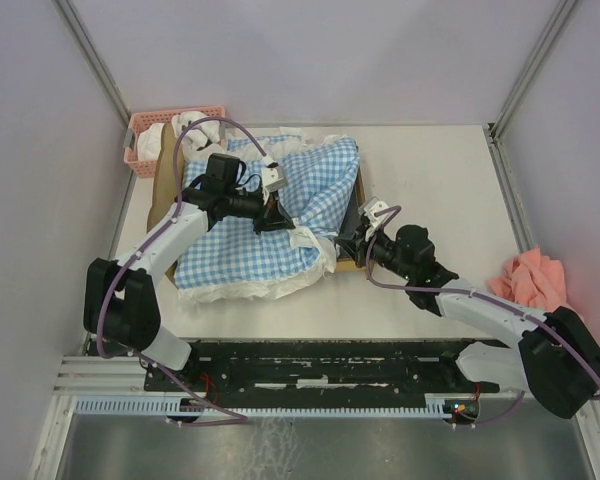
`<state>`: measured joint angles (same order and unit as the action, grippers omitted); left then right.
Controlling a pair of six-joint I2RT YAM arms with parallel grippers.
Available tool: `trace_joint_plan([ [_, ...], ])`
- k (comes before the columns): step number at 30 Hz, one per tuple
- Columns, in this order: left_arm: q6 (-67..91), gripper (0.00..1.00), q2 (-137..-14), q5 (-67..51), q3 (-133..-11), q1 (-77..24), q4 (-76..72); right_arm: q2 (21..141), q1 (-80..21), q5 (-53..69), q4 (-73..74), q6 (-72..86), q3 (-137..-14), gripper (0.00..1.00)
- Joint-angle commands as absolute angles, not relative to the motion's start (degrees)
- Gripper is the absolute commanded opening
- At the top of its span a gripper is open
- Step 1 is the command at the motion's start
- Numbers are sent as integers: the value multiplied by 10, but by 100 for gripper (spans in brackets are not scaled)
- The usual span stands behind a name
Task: Set up the pet bed
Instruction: Cross the ropes on the bed frame.
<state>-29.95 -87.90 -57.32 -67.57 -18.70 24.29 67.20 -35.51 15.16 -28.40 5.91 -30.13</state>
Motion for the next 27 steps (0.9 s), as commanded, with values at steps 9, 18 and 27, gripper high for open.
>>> trace_joint_plan([
  [9,-336,3,-865,-629,-699,-183,269,648,-355,140,-354,73,-233,2],
  [18,-294,3,-857,-649,-676,-185,215,718,-355,97,-270,183,-270,2],
  [27,-289,3,-853,-643,-670,-187,212,751,-356,89,-223,194,-301,3],
])
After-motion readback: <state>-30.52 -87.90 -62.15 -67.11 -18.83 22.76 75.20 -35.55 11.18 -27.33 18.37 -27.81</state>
